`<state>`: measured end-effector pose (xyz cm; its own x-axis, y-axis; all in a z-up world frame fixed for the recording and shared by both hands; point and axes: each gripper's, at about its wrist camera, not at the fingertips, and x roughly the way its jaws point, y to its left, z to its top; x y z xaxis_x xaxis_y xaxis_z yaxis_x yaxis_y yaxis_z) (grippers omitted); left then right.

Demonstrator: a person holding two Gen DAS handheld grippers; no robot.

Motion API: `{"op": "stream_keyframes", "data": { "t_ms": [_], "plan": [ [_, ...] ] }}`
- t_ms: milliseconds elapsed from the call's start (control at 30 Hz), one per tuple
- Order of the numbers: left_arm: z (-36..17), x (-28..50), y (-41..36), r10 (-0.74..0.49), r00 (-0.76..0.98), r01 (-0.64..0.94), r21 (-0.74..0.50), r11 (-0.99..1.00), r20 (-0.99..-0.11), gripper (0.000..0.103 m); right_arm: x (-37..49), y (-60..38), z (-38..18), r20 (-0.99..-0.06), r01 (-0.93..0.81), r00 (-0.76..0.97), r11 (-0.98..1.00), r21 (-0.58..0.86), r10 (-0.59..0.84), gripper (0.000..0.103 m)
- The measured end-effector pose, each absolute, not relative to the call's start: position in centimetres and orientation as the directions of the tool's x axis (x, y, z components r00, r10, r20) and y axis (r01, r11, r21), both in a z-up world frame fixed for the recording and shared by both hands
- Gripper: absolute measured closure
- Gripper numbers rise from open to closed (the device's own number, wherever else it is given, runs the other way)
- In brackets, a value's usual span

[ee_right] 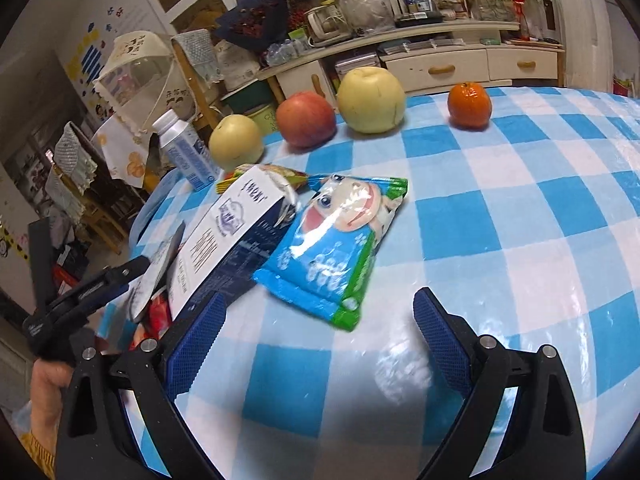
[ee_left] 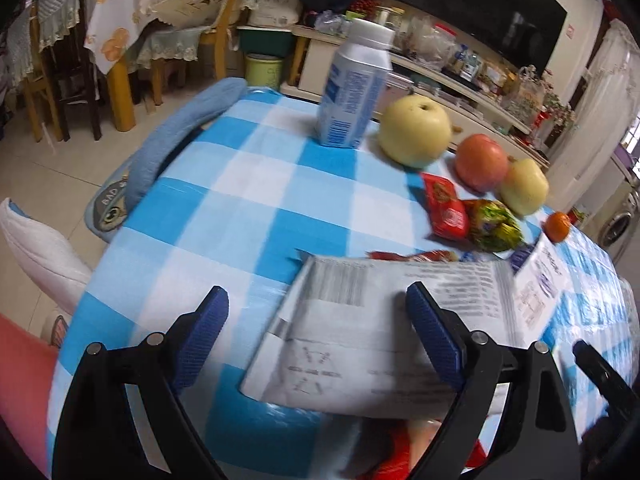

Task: Collect trash
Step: 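Grasp the grey paper packet with left tool while right tool reaches toward the milk carton, then lift the grey packet with left tool while right tool grasps the white milk carton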

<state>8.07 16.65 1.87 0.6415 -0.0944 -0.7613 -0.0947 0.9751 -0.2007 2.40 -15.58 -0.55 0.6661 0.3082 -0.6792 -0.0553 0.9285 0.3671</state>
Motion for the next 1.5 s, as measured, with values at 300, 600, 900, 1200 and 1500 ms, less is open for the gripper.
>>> {"op": "stream_keyframes", "data": {
  "t_ms": [300,600,900,1200,1500],
  "plan": [
    [1.6,5.0,11.1,-0.237,0.588,0.112,-0.213,0.971,-0.773,0.012,3.2,-17.7,-0.3,-0.672,-0.019,0.684,0.928,0.373,0.284,0.009],
    [2.7,0.7,5.2,-0.397,0.463,0.509,-0.129,0.851,-0.793,0.012,2.6,-17.8,0.3,-0.685,-0.048,0.692,0.962,0.270,0.227,0.009],
    [4.7,-1.6,8.4,-0.462,0.445,0.552,-0.171,0.816,-0.767,0.012,1.7,-15.6,1.3,-0.666,-0.193,0.658,0.934,0.301,0.351,0.009],
    [2.2,-3.9,7.8,-0.397,0.384,0.676,-0.039,0.736,-0.834,0.012,1.9,-11.7,0.1,-0.727,-0.270,0.610,0.945,0.184,0.316,0.026],
    [0.5,-2.8,6.0,-0.271,0.452,0.674,0.126,0.728,-0.850,0.012,1.8,-11.0,-1.0,-0.746,-0.294,0.610,0.951,0.099,0.266,0.036]
  ]
}}
